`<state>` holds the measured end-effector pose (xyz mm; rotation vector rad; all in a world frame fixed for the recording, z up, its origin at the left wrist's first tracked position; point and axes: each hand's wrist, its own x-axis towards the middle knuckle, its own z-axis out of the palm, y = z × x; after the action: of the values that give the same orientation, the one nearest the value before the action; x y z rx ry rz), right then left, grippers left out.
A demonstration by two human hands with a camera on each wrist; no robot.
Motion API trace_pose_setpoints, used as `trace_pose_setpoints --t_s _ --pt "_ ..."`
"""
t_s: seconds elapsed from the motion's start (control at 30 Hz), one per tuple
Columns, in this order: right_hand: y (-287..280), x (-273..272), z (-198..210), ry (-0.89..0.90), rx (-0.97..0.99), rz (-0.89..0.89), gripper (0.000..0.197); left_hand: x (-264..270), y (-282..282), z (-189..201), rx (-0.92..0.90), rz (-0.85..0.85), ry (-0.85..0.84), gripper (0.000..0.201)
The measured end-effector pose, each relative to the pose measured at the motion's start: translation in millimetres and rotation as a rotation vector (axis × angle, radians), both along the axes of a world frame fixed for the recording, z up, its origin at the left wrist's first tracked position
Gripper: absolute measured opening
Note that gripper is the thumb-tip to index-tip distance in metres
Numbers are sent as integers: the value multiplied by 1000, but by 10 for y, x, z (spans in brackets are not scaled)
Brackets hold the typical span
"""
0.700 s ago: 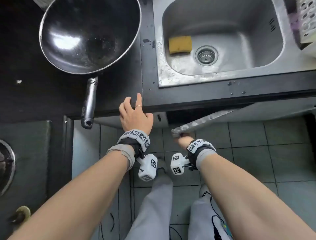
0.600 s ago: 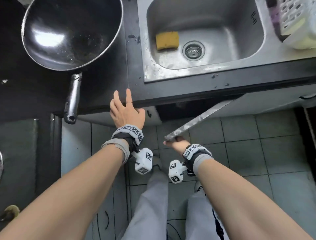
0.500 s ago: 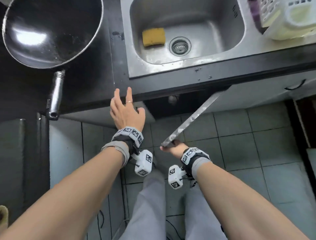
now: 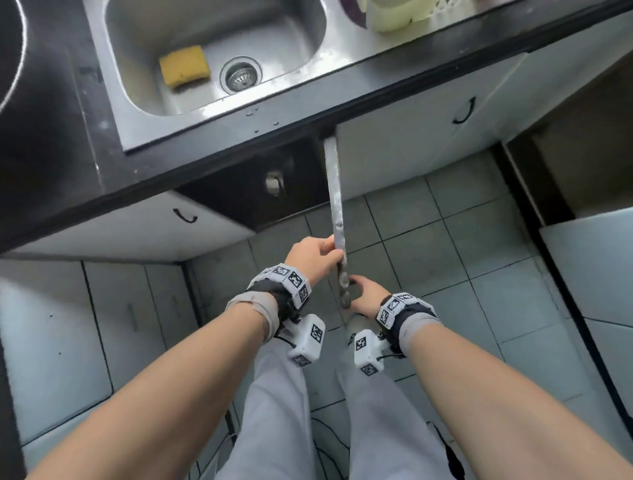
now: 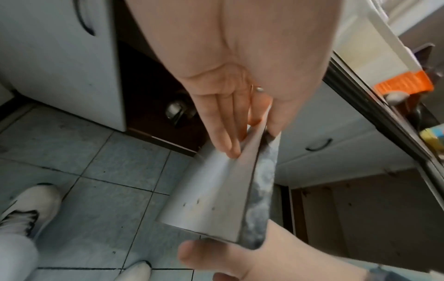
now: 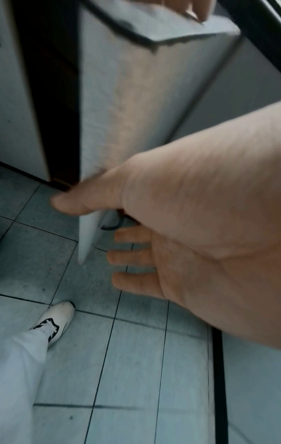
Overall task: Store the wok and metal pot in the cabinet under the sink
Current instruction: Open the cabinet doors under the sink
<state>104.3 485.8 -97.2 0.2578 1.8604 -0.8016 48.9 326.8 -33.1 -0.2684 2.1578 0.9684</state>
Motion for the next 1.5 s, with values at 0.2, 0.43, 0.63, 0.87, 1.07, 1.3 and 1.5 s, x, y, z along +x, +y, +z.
trace_pose_setpoints --t_s 0.2,0.43,0.63,0.87,1.07,1.3,1.5 --pt "660 156 72 73 63 -539 93 -251 738 27 -89 -146 127 45" --pt "710 -2 99 -84 264 -751 75 -338 663 18 -12 -157 126 57" --pt "-38 -143 39 -198 180 -557 51 -254 -294 129 12 122 75 44" --pt "-1833 -1088 161 108 -150 -351 56 -2 -1961 -144 -50 590 20 27" --pt "-3436 -1548 328 242 -198 -94 60 353 -3109 -340 -5 888 16 22" --pt "-3678 -1378 233 375 -20 -9 60 556 -3553 -341 110 1114 1 47" --pt "-3252 -834 -69 142 -315 343 78 482 -3230 -233 27 1270 -137 127"
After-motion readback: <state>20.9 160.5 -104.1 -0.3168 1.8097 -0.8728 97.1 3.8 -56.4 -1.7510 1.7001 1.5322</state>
